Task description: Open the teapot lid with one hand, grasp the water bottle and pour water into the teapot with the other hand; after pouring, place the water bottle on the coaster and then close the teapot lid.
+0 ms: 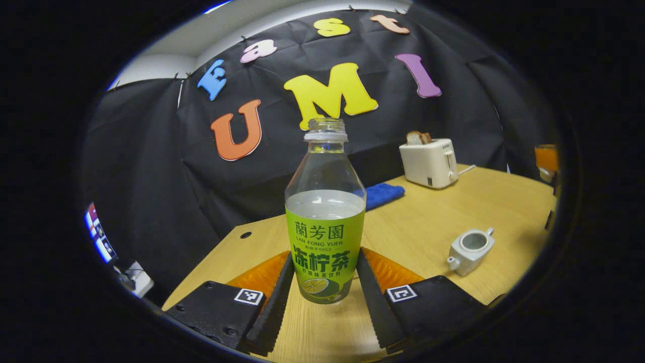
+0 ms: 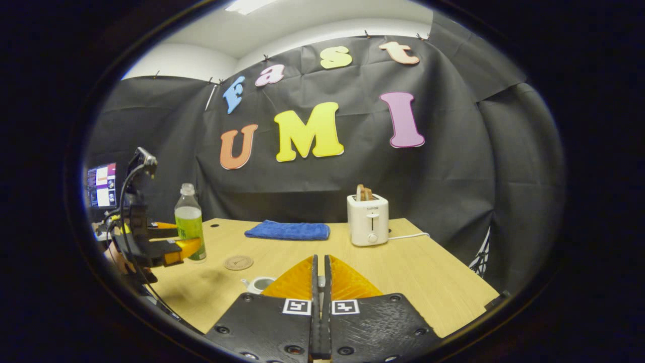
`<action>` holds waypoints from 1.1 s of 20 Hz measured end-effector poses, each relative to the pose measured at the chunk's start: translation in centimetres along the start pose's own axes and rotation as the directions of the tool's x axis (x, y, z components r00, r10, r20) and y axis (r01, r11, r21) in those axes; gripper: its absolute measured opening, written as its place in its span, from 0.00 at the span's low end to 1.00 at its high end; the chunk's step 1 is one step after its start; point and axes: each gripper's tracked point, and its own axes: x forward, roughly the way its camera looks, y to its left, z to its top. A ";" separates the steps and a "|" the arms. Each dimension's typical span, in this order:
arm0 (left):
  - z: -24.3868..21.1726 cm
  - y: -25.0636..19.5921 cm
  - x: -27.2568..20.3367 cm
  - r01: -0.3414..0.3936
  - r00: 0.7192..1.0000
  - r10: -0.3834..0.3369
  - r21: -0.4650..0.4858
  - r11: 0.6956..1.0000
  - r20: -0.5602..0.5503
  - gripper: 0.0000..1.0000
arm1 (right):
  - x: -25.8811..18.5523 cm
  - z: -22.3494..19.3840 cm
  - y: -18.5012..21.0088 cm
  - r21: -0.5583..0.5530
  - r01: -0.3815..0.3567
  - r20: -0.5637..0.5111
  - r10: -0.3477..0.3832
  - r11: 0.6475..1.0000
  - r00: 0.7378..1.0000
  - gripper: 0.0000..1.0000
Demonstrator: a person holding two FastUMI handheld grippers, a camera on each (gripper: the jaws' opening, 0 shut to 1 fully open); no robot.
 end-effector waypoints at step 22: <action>-4.8 -2.0 11.5 0.096 0.991 -0.116 -0.238 0.967 -0.070 0.75 | 2.5 -3.8 1.0 0.009 0.009 -0.060 -0.008 1.000 0.998 0.00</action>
